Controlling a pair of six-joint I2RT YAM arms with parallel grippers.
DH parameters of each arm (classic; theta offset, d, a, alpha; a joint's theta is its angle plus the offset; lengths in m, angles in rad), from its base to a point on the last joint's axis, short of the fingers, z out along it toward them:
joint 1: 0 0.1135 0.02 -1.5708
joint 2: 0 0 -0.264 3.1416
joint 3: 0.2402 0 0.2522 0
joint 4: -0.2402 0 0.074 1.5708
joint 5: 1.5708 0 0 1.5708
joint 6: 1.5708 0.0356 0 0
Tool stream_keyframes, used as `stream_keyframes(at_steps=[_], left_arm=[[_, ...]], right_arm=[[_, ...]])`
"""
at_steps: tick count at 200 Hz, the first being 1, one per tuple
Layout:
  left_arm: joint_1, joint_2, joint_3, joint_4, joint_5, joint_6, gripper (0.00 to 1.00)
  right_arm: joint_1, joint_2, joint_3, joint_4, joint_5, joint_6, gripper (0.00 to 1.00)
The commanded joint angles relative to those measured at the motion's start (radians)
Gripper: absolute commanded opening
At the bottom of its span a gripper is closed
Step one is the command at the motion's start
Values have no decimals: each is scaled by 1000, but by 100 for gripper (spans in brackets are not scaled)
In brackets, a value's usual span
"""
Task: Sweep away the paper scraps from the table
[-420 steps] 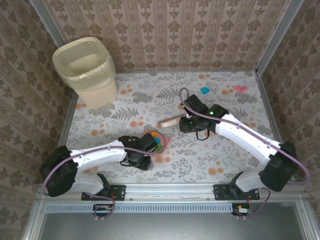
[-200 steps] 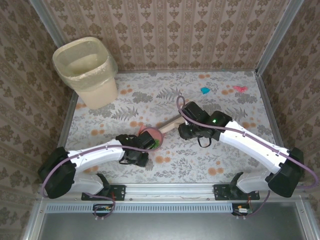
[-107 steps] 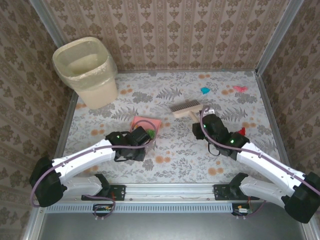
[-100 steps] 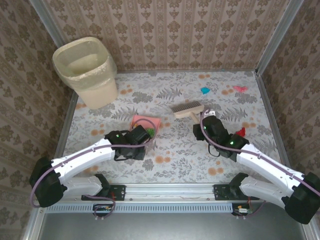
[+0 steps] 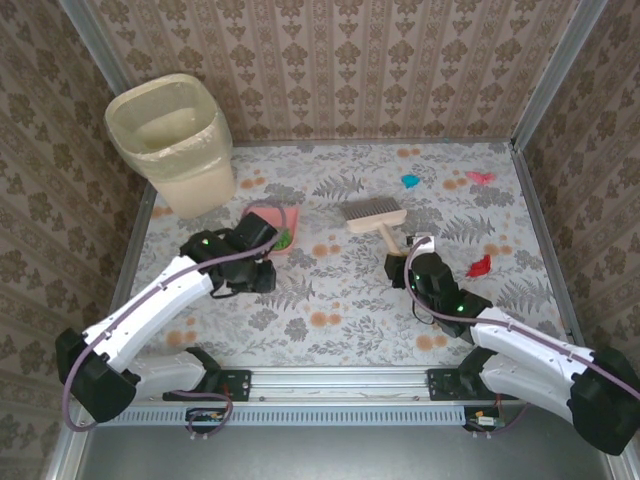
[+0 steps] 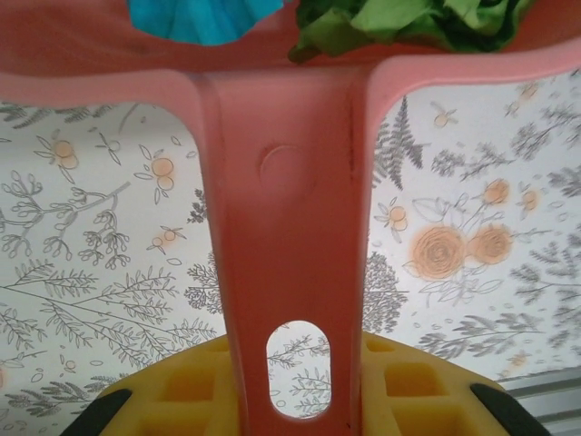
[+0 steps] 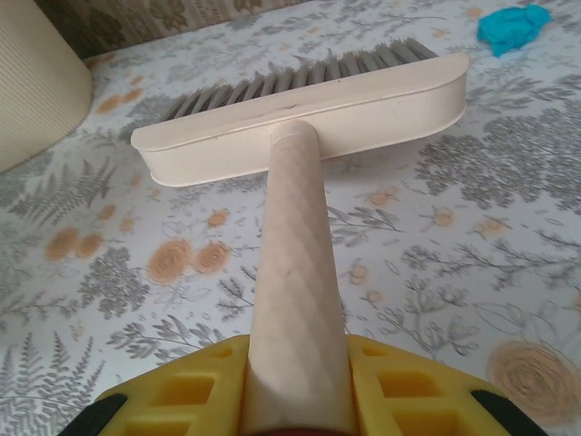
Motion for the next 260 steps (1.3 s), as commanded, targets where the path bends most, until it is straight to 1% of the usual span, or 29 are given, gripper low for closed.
stream_keyframes(at_steps=[1, 33, 48, 66, 87, 105, 109, 134, 190, 203, 244, 260], left_arm=[[42, -27, 113, -101, 54, 58, 0], [86, 7, 258, -163, 68, 68, 0], [120, 25, 308, -163, 112, 65, 0], [173, 64, 391, -173, 163, 69, 0], [226, 115, 510, -189, 160, 75, 0], [256, 163, 611, -192, 179, 76, 0], [285, 178, 640, -196, 180, 76, 0], [339, 268, 796, -220, 210, 69, 0], [515, 480, 1130, -253, 403, 23, 0], [552, 510, 1173, -225, 450, -9, 0], [641, 576, 1200, -80, 592, -136, 0], [679, 591, 1187, 18, 652, -203, 0]], right_arm=[[-2, 61, 7, 138, -86, -9, 0], [-1, 161, 57, 145, -206, -25, 0], [3, 196, 84, 127, -241, -32, 0], [8, 218, 102, 110, -248, -37, 0], [9, 222, 104, 108, -249, -41, 0], [9, 220, 108, 98, -241, -50, 0], [9, 221, 110, 95, -240, -52, 0], [9, 224, 122, 79, -244, -60, 0], [12, 232, 136, 61, -248, -68, 0], [12, 236, 143, 50, -247, -71, 0], [12, 247, 153, 45, -251, -77, 0], [13, 249, 152, 43, -251, -80, 0]])
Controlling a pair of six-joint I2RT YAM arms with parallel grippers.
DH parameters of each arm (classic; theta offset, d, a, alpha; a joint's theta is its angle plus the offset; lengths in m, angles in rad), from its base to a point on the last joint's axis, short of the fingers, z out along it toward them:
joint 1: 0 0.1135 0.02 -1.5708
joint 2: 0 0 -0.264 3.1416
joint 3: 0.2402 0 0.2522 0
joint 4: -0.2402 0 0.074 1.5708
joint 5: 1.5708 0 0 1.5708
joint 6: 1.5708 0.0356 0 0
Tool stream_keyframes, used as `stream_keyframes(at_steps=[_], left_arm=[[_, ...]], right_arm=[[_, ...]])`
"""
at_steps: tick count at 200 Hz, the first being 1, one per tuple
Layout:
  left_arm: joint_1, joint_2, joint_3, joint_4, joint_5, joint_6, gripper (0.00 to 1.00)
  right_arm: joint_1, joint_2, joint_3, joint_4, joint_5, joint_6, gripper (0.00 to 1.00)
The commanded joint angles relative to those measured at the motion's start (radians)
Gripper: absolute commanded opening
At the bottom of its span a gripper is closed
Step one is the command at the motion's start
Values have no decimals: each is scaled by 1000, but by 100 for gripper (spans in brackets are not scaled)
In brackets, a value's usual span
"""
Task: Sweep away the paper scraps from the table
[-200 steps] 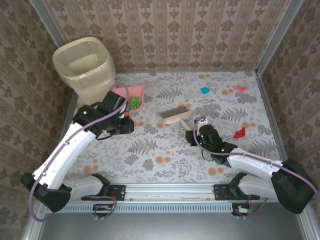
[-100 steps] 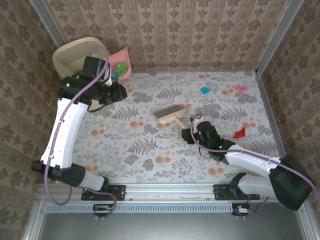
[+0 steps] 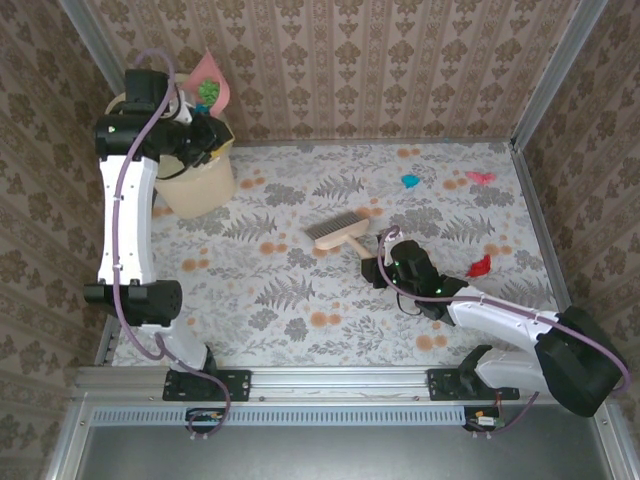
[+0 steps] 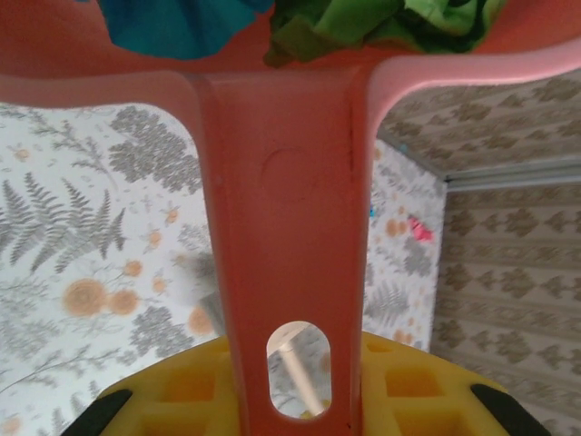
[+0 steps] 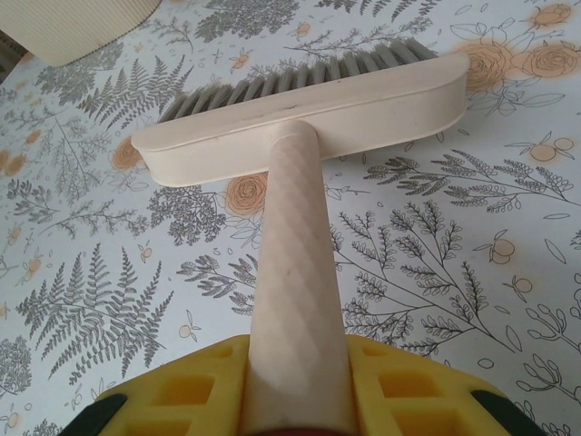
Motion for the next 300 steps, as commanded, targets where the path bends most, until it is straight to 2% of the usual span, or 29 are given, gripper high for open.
stream_keyframes(at_steps=[1, 22, 60, 128, 184, 214, 249, 300], left_arm=[[48, 19, 19, 154, 138, -124, 0], [91, 23, -33, 329, 245, -240, 0], [151, 26, -170, 612, 323, -455, 0], [209, 5, -449, 1103, 354, -760, 0], [227, 12, -639, 1500, 326, -1012, 0], [225, 4, -692, 1614, 313, -1051, 0], [225, -2, -772, 1805, 277, -1155, 0], [224, -3, -794, 1857, 268, -1185, 0]], right_arm=[[6, 2, 40, 16, -11, -24, 0], [6, 3, 42, 14, -9, -26, 0], [7, 9, 45, 12, -5, -32, 0], [7, 14, 46, 7, 3, -39, 0], [7, 27, 51, 5, 4, -43, 0], [7, 28, 52, 4, 9, -47, 0], [7, 34, 54, 5, 11, -48, 0], [8, 32, 54, -1, 20, -50, 0]])
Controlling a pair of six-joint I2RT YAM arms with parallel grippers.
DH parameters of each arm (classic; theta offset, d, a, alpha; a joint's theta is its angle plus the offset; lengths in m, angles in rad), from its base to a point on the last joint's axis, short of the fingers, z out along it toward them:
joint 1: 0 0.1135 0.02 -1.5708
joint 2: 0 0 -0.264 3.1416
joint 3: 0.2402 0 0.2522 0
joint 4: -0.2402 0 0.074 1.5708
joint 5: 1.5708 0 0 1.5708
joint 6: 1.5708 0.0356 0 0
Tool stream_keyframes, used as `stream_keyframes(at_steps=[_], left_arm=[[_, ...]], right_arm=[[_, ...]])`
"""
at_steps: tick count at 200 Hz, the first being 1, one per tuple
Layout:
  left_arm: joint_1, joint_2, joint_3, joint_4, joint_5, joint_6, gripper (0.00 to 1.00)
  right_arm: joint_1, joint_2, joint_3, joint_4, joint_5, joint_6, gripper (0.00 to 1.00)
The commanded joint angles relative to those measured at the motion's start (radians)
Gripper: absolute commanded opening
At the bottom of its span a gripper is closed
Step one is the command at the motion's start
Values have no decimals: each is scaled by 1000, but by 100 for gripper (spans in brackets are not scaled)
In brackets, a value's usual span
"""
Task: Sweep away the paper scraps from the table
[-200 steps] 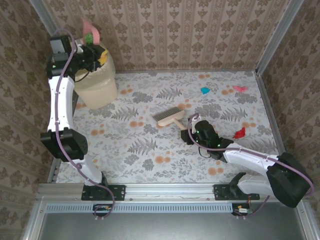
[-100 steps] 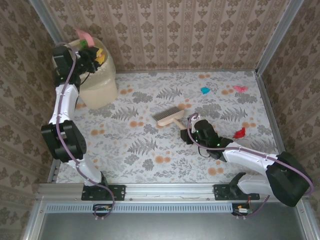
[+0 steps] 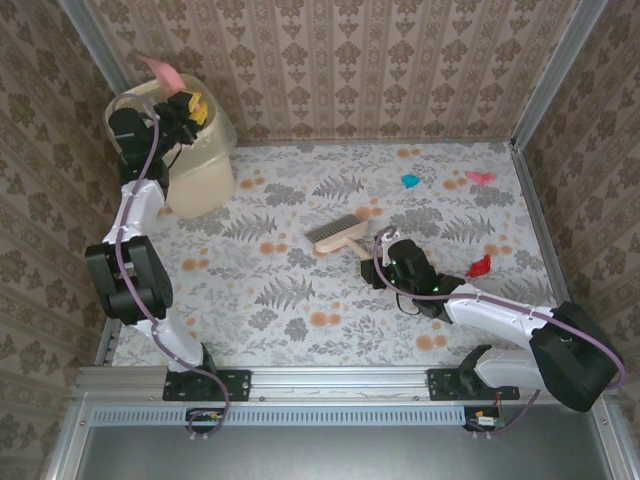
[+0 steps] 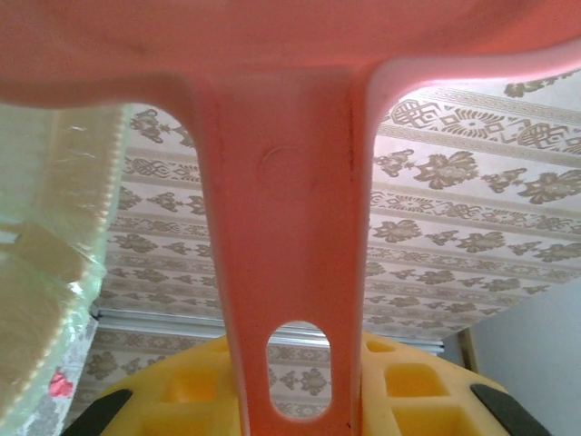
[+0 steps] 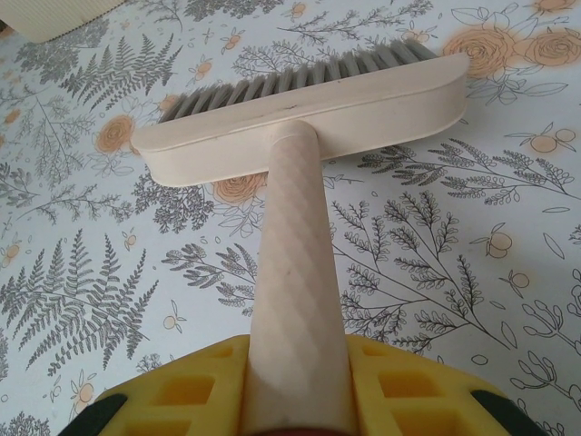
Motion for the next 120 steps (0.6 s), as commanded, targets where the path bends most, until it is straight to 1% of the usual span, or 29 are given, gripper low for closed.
stream_keyframes(at_steps=[1, 24, 49, 79, 104, 120], left_arm=[[3, -28, 7, 116, -10, -32, 0], [-8, -42, 21, 105, 3, -13, 0], [-19, -71, 74, 13, 34, 63, 0], [-43, -110, 98, -42, 37, 97, 0], [-81, -149, 122, -160, 40, 172, 0], [-111, -171, 148, -272, 45, 246, 0]], right_arm=[[8, -1, 40, 12, 19, -24, 0], [8, -4, 39, 12, 22, -24, 0], [8, -14, 34, 12, 36, -22, 0], [8, -35, 27, 9, 57, -17, 0], [7, -58, 17, 9, 85, -8, 0], [8, -74, 11, 6, 110, -1, 0]])
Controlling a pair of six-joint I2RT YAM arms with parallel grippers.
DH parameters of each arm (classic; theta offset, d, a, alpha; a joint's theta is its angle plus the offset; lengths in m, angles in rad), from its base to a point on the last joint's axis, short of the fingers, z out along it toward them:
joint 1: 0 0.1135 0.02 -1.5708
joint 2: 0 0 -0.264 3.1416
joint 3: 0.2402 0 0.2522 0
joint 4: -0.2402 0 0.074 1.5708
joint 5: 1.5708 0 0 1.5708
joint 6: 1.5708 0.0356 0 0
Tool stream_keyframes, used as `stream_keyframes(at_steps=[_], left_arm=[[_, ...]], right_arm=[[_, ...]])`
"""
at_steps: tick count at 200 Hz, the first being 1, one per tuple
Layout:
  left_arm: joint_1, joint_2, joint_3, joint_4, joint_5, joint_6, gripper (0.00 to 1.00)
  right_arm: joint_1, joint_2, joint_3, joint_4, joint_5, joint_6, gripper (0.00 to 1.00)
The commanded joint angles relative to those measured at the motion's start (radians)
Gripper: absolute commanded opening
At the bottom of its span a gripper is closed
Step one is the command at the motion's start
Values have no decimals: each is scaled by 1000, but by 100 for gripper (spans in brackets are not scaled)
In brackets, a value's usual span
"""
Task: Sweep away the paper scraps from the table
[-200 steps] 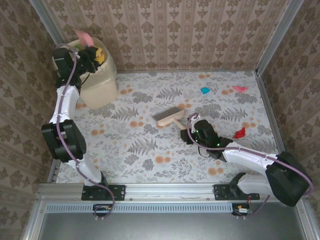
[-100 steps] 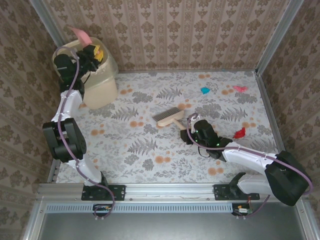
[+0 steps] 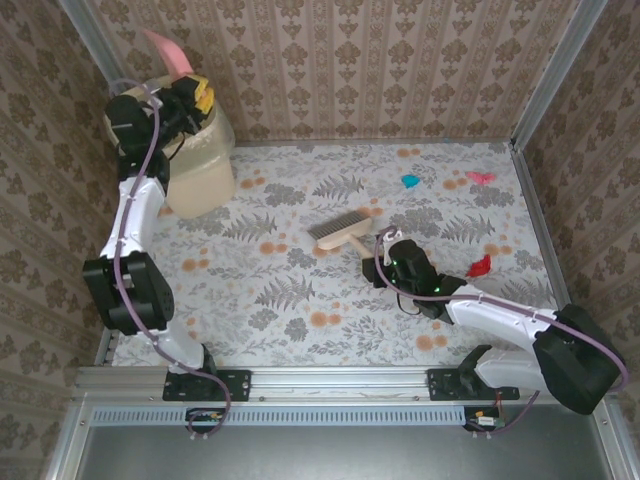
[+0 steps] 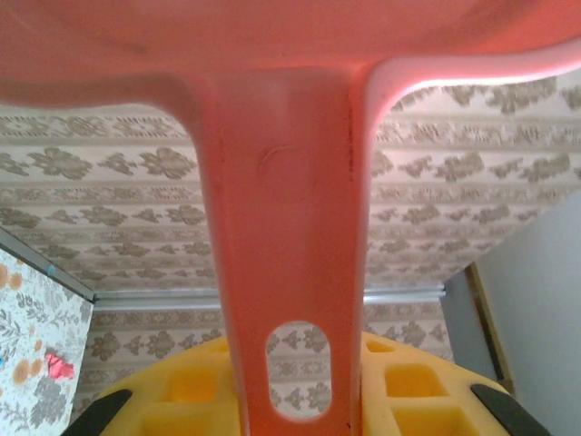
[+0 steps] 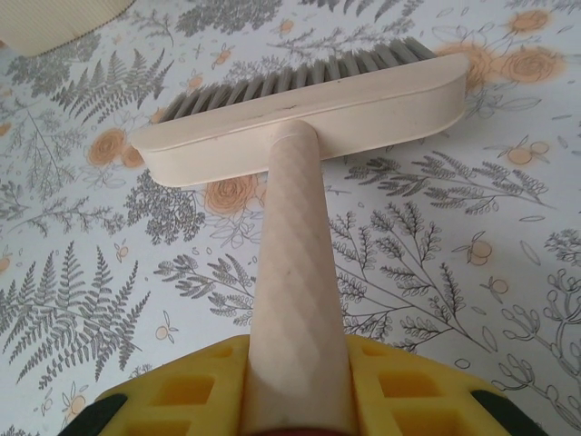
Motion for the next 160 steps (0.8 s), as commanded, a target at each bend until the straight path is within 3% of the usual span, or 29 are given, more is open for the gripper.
stream_keyframes(at_steps=[1, 28, 64, 115, 160], left_arm=[[-43, -70, 67, -149, 29, 146, 0], [-114, -101, 146, -458, 3, 351, 0], [-287, -77, 280, -797, -87, 635, 0], [-557, 92, 464, -1061, -261, 929, 0], [-653, 346, 711, -1202, -290, 1088, 0]], right_arm=[[4, -47, 11, 12, 65, -1, 0], [3, -83, -3, 5, 111, 14, 0], [3, -159, -41, 8, 201, 39, 0], [-7, -307, -94, -47, 399, 94, 0], [-42, -428, -126, -162, 576, 196, 0]])
